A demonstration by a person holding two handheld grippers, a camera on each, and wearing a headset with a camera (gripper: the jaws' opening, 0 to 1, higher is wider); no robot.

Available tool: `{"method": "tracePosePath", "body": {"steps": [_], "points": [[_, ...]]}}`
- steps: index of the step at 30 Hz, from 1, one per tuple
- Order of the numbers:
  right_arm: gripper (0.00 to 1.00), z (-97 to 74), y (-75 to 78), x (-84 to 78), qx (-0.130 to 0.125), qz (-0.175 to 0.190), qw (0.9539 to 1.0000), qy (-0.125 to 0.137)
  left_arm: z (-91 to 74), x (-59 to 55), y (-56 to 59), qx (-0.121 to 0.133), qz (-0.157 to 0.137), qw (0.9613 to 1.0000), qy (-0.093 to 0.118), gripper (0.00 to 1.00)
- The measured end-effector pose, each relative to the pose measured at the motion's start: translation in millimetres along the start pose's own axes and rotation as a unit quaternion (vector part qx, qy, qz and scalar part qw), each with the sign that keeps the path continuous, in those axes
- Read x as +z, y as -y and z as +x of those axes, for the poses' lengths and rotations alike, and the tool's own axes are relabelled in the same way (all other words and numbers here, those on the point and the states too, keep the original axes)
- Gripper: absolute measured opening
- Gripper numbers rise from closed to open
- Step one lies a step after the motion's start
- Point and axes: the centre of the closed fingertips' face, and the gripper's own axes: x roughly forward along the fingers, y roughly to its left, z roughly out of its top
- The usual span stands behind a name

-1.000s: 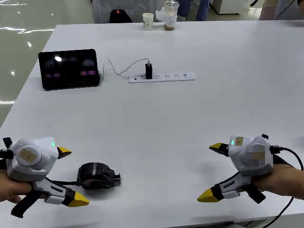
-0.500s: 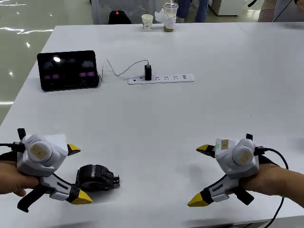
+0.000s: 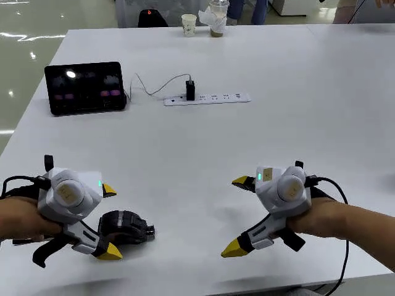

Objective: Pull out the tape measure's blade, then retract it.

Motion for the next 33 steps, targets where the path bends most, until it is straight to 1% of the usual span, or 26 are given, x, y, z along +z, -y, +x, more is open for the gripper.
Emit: {"method": "tracePosePath", "body": {"steps": [2, 6, 8, 9, 11, 15, 20, 21, 24, 27, 31, 32, 33], "points": [[0.99, 4.9, -0.1, 7.0, 0.006, -0.003, 1.0000, 0.005, 2.1, 0.5, 0.4, -0.003, 0.010, 0.9999, -0.006, 0.78], [0.99, 14.5, -3.0, 20.0, 0.016, -0.013, 0.9996, 0.018, 6.2, 1.1, 0.1, -0.009, 0.014, 0.9998, -0.011, 0.75], [0.99, 19.0, -4.5, 22.0, 0.021, -0.018, 0.9995, 0.016, 8.3, -1.1, -1.1, -0.007, 0.022, 0.9996, -0.019, 0.74], [0.99, 22.3, -5.7, 23.4, 0.025, -0.023, 0.9993, 0.014, 9.4, -3.8, -1.2, -0.007, 0.028, 0.9992, -0.028, 0.73], [0.99, 27.0, -7.6, 25.0, 0.030, -0.026, 0.9992, 0.010, 11.1, -4.7, 0.6, -0.013, 0.031, 0.9989, -0.032, 0.70], [0.99, 36.0, -9.9, 25.5, 0.035, -0.025, 0.9991, 0.006, 12.5, -2.7, 3.3, -0.020, 0.031, 0.9989, -0.030, 0.68], [0.99, 51.9, -9.0, 18.0, 0.038, -0.012, 0.9992, -0.006, 15.6, -2.4, 3.6, -0.021, 0.033, 0.9987, -0.034, 0.59], [0.99, 54.4, -9.5, 18.9, 0.038, -0.011, 0.9992, -0.006, 16.3, -2.5, 3.3, -0.019, 0.035, 0.9986, -0.036, 0.56], [0.99, 59.6, -11.2, 24.1, 0.041, -0.007, 0.9991, -0.003, 17.5, -3.9, 5.6, -0.027, 0.039, 0.9980, -0.041, 0.50], [0.99, 63.5, -12.9, 28.8, 0.042, -0.008, 0.9991, 0.000, 18.9, -5.2, 6.4, -0.029, 0.037, 0.9979, -0.045, 0.49], [0.99, 69.9, -16.0, 34.1, 0.045, -0.013, 0.9989, 0.001, 20.4, -4.5, 4.4, -0.025, 0.036, 0.9979, -0.047, 0.46], [0.99, 70.9, -16.3, 34.9, 0.046, -0.013, 0.9989, 0.000, 21.0, -4.5, 3.8, -0.023, 0.036, 0.9979, -0.049, 0.44], [0.99, 71.9, -16.6, 35.3, 0.047, -0.014, 0.9988, 0.001, 22.0, -6.2, 2.8, -0.018, 0.033, 0.9978, -0.055, 0.40]]}}
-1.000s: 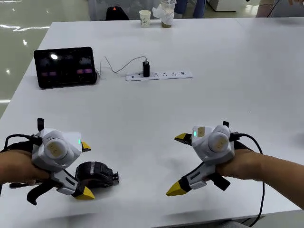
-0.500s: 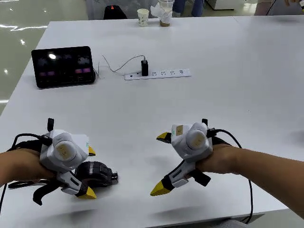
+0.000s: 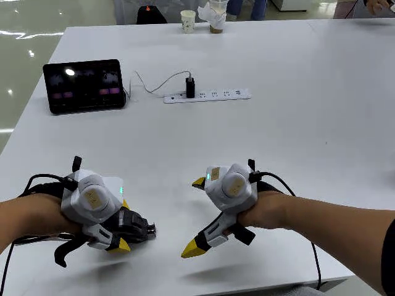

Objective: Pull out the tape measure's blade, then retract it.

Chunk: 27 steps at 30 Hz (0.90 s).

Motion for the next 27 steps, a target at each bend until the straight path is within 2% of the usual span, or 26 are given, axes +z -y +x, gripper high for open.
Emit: {"method": "tracePosePath", "body": {"steps": [1, 2, 5, 13, 18, 22, 27], "points": [[0.99, 1.5, -0.1, 1.1, 0.000, -0.002, 1.0000, 0.000, 0.5, -1.4, -9.8, 0.029, 0.008, 0.9995, -0.008, 0.36], [0.99, 2.1, -0.2, 1.9, 0.001, -0.004, 1.0000, -0.001, 2.8, 1.0, -4.1, 0.011, 0.012, 0.9999, -0.004, 0.33], [0.99, 4.5, 0.1, 5.2, 0.003, -0.007, 1.0000, 0.001, 1.2, -1.3, -5.6, 0.017, 0.007, 0.9998, -0.012, 0.33], [0.99, 12.4, 0.2, 7.5, 0.004, -0.010, 0.9999, 0.000, 0.5, -1.5, -5.1, 0.021, 0.007, 0.9997, -0.015, 0.33], [0.99, 22.2, 0.9, 5.7, -0.003, -0.001, 1.0000, 0.002, -0.1, -1.3, -4.8, 0.025, 0.007, 0.9996, -0.009, 0.33], [0.99, 30.1, -3.2, 4.3, 0.004, 0.002, 1.0000, -0.006, 0.6, -1.2, -5.0, 0.026, 0.004, 0.9996, -0.006, 0.33], [0.99, 39.2, -6.2, 12.3, 0.011, 0.000, 0.9999, -0.002, 0.9, -1.6, -5.0, 0.027, 0.003, 0.9996, -0.003, 0.33]]}}
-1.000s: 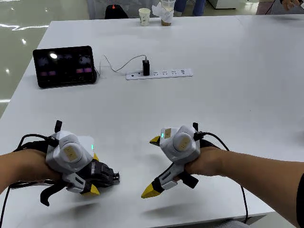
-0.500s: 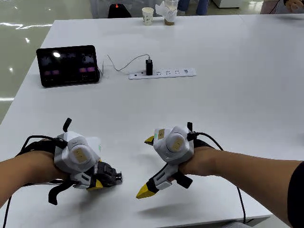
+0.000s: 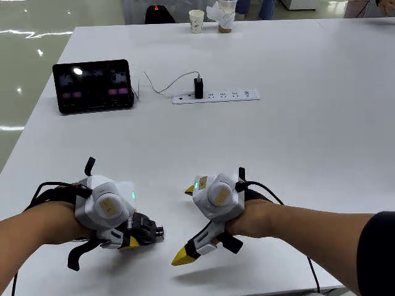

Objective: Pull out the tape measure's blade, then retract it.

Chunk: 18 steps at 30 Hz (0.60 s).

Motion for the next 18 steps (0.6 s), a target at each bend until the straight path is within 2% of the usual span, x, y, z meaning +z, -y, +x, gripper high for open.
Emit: {"method": "tracePosePath", "body": {"steps": [7, 12, 13, 15, 17, 18], "points": [[0.99, 11.9, -3.7, 8.8, 0.008, -0.023, 0.9996, 0.012, 2.5, -0.7, -0.2, 0.003, 0.004, 1.0000, 0.001, 0.34], [0.99, 16.5, 0.0, 9.4, 0.005, -0.018, 0.9997, 0.015, 3.0, -0.9, -0.6, -0.002, 0.003, 1.0000, -0.001, 0.34], [0.97, 17.0, 0.0, 9.3, 0.004, -0.019, 0.9997, 0.015, 3.1, -1.0, -0.6, -0.003, 0.001, 1.0000, -0.001, 0.34], [0.82, 16.1, -0.9, 9.1, 0.008, -0.031, 0.9994, 0.012, 3.1, -1.0, 0.2, -0.007, 0.002, 1.0000, -0.001, 0.34], [0.83, 17.0, -1.0, 9.2, 0.007, -0.030, 0.9995, 0.012, 3.5, -1.3, -0.1, -0.010, 0.002, 0.9999, -0.002, 0.34], [0.80, 17.0, -1.4, 9.1, 0.008, -0.031, 0.9994, 0.012, 3.5, -1.2, 0.2, -0.011, 0.002, 0.9999, -0.003, 0.34]]}}
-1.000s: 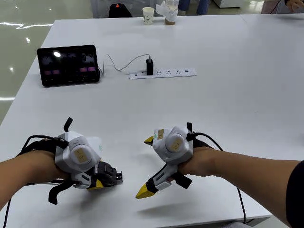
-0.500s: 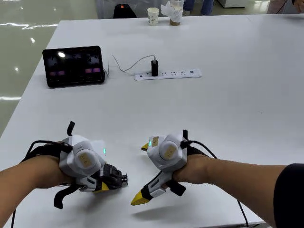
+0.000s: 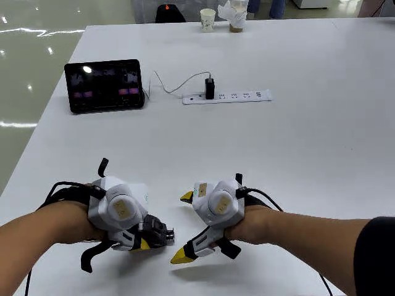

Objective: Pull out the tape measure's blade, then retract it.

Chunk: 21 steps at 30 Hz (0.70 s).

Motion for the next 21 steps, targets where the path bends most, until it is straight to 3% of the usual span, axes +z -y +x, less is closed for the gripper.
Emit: {"method": "tracePosePath", "body": {"steps": [12, 21], "points": [[0.42, 6.4, -3.4, -0.3, 0.009, -0.017, 0.9998, -0.007, 0.5, -0.7, -0.4, -0.004, -0.003, 1.0000, -0.002, 0.34], [0.24, 13.3, -7.5, -0.8, 0.018, -0.034, 0.9991, -0.017, 0.4, -0.8, -0.4, -0.005, -0.005, 1.0000, -0.001, 0.34]]}}
